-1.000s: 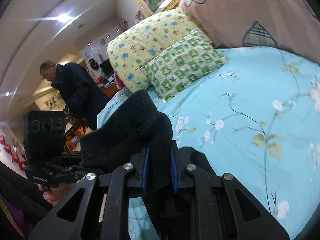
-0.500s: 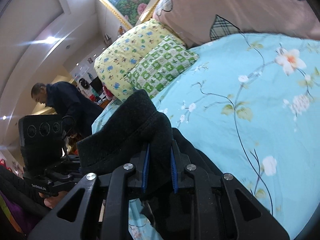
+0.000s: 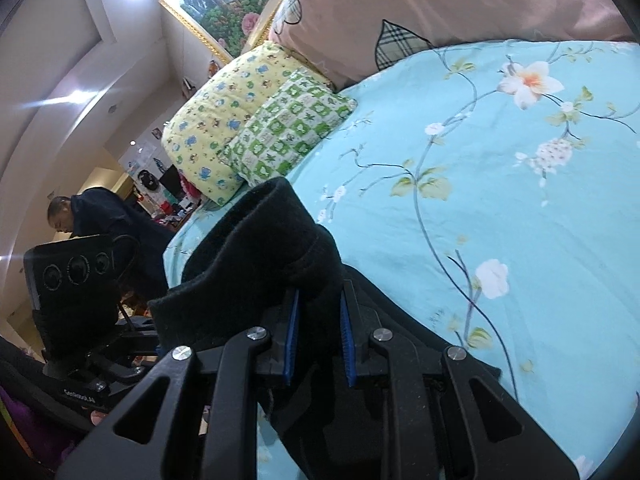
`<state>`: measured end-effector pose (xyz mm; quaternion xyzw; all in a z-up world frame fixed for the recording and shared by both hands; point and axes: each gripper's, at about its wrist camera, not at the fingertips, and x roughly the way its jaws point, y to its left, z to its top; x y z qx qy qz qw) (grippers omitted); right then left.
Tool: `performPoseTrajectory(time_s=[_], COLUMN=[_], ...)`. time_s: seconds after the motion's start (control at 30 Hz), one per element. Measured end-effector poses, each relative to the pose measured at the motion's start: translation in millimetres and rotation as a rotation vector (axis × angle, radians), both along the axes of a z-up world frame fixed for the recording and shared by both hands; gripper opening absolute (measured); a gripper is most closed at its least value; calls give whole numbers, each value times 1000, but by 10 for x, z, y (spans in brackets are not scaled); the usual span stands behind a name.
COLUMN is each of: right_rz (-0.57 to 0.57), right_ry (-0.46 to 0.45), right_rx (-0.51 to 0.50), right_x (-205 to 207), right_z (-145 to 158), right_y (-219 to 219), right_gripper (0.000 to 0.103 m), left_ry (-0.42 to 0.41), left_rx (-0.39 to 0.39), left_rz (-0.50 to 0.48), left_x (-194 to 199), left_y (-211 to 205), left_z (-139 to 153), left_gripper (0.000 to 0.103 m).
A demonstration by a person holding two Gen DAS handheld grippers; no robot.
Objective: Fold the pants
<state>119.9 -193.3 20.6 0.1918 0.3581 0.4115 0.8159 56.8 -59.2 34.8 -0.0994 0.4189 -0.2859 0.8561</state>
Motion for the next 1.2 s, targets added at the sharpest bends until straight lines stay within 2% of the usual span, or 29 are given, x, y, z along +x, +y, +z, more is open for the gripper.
performPoseTrajectory(time_s=[0.2,0.3,0.33,0.37,0.43,0.5,0.6,0.7,0.73,0.83,1.2], right_rz=[-61,-107,-134,-171,-242,-300,-355,-423,-430,-445,-413], right_ry=[30,26,24,23,23,25,41,34,23,-5,-39], right_rx=[-34,-59,-68,-74,-90,-95,-81,-66,-49,-37,-126], right_x=[-59,-145,-181,-221,-299,-393,-496,-652,-705,-842,-1072], right_z=[-76,-69,-54,-37,-9,6,14,62,89,179,351], right_y=[-139,-213,-252,-310,-408,-511,-602,-642,-644,-592,-125], right_gripper=[23,23,24,26,47,56,59,82,86,91,98], left_ry=[12,11,6,5,-4,-15,-15,-31,-38,-52,-56], left_rx=[7,11,12,6,-7,-2,-15,-29,-32,-45,-61], left_rz=[-40,-63,-73,-84,-102,-114,-130,-135,-132,-112,27], left_x=[14,0,-11,-14,-38,-74,-127,-198,-222,-264,-256], left_y=[-124,-154,-166,-176,-185,-208,-206,-155,-128,-13,491], left_z=[-108,-127,-126,-120,-107,-90,-54,15,41,102,132], left_gripper=[23,31,40,45,55,62,63,66,67,67,69])
